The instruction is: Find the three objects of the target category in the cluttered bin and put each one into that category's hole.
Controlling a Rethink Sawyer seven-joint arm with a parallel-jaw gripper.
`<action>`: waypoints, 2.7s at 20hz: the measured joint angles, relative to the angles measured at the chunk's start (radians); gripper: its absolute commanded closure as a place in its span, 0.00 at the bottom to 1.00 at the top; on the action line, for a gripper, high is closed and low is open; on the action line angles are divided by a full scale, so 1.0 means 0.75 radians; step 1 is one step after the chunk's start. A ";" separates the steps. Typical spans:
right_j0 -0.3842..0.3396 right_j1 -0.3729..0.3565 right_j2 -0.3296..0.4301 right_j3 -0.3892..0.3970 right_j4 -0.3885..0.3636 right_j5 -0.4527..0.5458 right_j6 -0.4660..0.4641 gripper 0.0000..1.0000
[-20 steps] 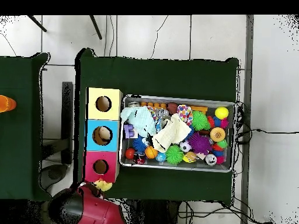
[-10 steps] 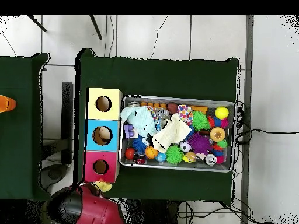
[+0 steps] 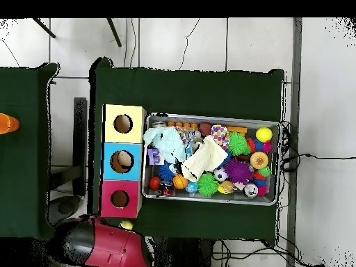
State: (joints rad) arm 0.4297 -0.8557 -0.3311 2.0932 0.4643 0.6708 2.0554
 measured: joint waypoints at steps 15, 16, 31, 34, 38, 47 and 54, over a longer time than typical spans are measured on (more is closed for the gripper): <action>0.007 -0.053 -0.086 -0.165 -0.018 0.090 0.000 1.00; 0.007 -0.053 -0.088 -0.172 -0.018 0.092 0.000 1.00; -0.003 -0.052 -0.091 -0.202 -0.018 0.094 0.000 1.00; -0.004 -0.051 -0.091 -0.202 -0.018 0.094 0.000 1.00; -0.005 -0.046 -0.090 -0.202 -0.018 0.094 0.000 1.00; -0.007 -0.008 -0.090 -0.202 -0.018 0.092 0.000 1.00; -0.015 0.046 -0.082 -0.199 -0.018 -0.031 0.000 1.00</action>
State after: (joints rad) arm 0.4187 -0.8210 -0.3923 1.9441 0.4507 0.6478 2.0554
